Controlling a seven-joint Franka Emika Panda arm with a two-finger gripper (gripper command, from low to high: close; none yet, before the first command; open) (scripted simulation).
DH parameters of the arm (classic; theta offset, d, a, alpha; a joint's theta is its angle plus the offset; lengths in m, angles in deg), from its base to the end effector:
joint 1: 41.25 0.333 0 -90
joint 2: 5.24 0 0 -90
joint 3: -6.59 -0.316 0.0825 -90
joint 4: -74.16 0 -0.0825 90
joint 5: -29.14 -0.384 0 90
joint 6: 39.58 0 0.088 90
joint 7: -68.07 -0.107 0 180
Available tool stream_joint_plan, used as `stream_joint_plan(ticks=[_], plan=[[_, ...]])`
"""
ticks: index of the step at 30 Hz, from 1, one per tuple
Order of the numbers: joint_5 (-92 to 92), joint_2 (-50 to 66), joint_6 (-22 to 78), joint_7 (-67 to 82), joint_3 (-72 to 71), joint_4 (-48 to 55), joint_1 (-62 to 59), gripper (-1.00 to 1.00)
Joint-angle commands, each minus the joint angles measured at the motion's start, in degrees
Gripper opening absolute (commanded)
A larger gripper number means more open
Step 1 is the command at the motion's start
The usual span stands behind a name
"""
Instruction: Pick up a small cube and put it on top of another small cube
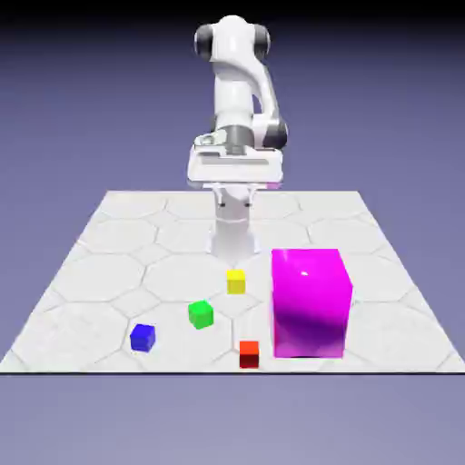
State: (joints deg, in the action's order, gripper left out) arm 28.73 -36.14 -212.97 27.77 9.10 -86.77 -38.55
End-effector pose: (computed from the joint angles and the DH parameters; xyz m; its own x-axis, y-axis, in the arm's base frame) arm 0.3931 0.0007 0.4451 0.5580 -0.6584 0.5050 -0.4668 -0.7523 -0.4650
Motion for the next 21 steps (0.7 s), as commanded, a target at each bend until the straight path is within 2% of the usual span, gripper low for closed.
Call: stream_joint_plan(ticks=[1,21], plan=[[-0.3,1.5,0.5,1.8,2.1,0.1,1.7,0.0],[-7.3,30.5,10.7,37.5,43.6,1.3,35.0,0.0]])
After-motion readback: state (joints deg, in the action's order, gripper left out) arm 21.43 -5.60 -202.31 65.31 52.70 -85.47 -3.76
